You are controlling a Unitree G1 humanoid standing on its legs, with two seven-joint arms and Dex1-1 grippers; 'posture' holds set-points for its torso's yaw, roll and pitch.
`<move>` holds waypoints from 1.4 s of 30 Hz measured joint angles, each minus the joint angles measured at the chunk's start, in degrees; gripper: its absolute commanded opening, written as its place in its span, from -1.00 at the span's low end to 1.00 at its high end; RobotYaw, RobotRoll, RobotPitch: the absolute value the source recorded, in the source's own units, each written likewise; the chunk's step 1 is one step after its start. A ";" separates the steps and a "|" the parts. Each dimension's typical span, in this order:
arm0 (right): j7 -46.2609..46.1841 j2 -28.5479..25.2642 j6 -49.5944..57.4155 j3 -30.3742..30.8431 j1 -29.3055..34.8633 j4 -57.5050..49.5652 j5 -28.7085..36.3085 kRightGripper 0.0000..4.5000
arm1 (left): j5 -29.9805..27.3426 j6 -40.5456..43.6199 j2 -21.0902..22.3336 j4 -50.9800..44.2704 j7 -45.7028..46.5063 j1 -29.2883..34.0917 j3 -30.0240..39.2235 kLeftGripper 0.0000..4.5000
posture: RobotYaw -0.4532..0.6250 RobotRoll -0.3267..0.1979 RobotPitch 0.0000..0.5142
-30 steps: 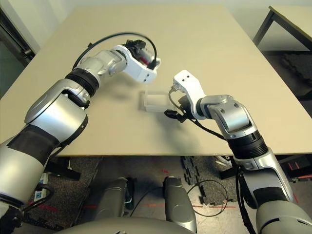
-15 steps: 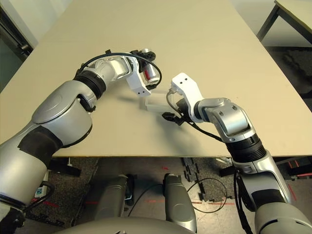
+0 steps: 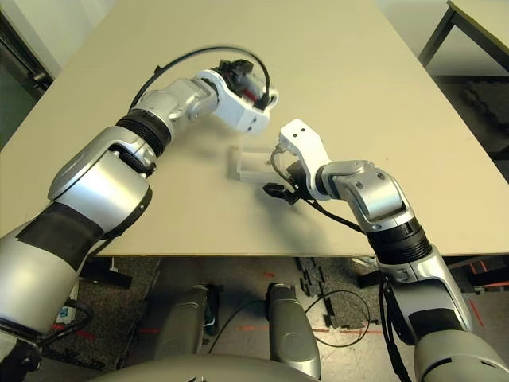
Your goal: Pour the medicine from the bottle into the box.
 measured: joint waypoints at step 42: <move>-0.11 0.01 -2.62 -0.77 -0.92 2.55 -0.08 1.00 | -28.49 12.57 2.77 -4.08 0.66 20.32 28.78 0.99 | -0.19 0.25 -0.50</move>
